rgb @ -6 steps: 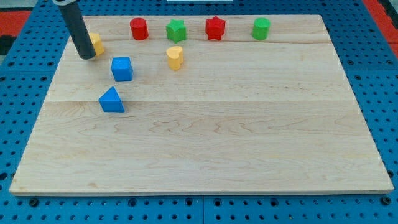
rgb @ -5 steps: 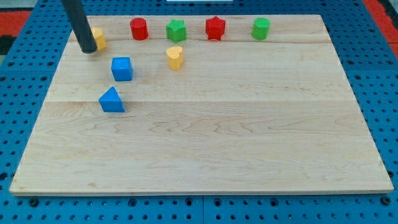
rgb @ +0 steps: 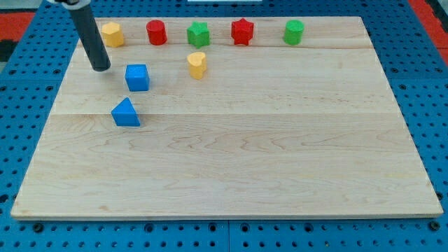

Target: Slide the blue cube to the bottom of yellow heart

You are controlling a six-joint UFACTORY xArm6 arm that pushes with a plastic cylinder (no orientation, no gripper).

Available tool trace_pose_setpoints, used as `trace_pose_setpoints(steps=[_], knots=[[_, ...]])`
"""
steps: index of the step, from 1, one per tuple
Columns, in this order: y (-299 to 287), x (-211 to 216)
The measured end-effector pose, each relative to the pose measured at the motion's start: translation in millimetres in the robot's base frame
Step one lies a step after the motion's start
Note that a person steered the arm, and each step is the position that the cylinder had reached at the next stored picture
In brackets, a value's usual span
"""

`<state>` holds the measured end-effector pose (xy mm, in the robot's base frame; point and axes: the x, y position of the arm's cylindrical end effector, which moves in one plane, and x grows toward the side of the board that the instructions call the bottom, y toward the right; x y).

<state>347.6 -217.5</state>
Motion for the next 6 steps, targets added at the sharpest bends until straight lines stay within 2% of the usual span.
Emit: trace_pose_setpoints(steps=[2, 4, 6], knots=[[70.2, 15.7], [104.3, 15.7], [111.7, 7.4]])
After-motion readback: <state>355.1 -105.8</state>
